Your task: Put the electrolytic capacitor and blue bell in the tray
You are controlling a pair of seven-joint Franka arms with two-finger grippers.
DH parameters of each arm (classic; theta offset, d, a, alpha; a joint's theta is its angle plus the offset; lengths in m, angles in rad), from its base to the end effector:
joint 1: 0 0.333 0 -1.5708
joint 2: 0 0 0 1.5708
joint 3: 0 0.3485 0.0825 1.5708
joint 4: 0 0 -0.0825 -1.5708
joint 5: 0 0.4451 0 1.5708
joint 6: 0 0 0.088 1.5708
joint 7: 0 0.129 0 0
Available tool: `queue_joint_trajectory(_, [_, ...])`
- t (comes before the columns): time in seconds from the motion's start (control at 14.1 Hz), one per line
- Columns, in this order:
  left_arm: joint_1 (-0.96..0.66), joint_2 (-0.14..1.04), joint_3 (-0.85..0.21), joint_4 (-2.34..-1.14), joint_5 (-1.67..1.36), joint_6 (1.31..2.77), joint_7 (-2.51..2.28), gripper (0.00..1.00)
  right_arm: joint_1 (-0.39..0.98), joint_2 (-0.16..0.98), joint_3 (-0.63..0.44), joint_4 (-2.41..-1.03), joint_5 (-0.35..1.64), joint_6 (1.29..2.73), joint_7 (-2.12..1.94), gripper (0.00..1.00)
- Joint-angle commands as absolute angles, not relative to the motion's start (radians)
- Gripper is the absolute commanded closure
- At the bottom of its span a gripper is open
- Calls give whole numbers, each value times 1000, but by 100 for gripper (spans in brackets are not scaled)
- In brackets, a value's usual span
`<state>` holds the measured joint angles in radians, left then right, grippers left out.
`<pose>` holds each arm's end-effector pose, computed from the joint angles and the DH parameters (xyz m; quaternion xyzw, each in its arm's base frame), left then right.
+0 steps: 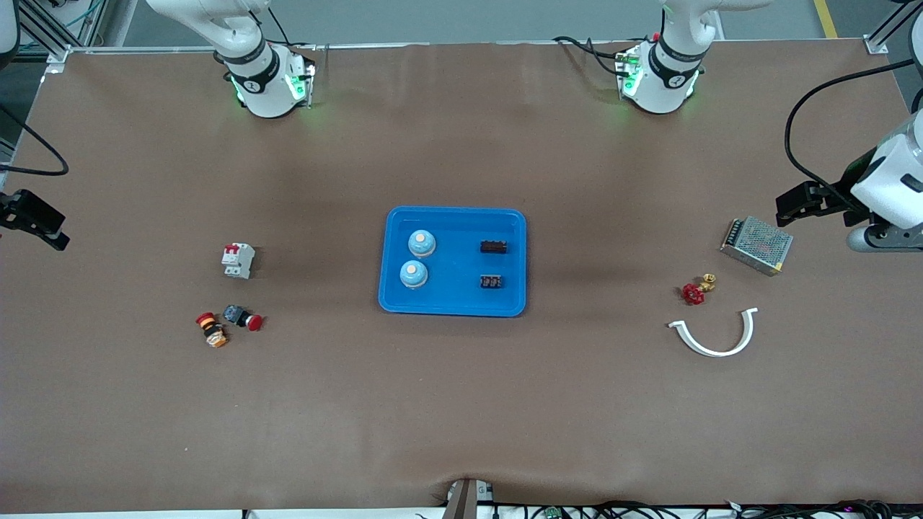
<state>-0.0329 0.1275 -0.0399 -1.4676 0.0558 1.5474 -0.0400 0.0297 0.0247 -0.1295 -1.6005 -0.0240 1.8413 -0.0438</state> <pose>0.6538 -0.0387 0.6070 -0.9993 0.0163 0.0223 0.0267 0.6502 -0.0666 0.6306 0.9937 -0.0257 0.1067 0.0211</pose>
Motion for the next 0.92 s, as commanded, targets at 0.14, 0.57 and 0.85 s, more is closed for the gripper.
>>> queue_joint_trajectory(0.14, [-38,120,-34,-1462,61,1548,-46,0,25,38,-126,-1572,-18,1832,-43,0])
queue_joint_trajectory(0.57, [-29,118,-32,-1462,57,1549,-35,0,25,38,-127,-1572,-20,1832,-48,0])
queue_joint_trajectory(0.85, [-31,120,-34,-1462,57,1549,-34,0,23,38,-127,-1571,-20,1830,-49,0])
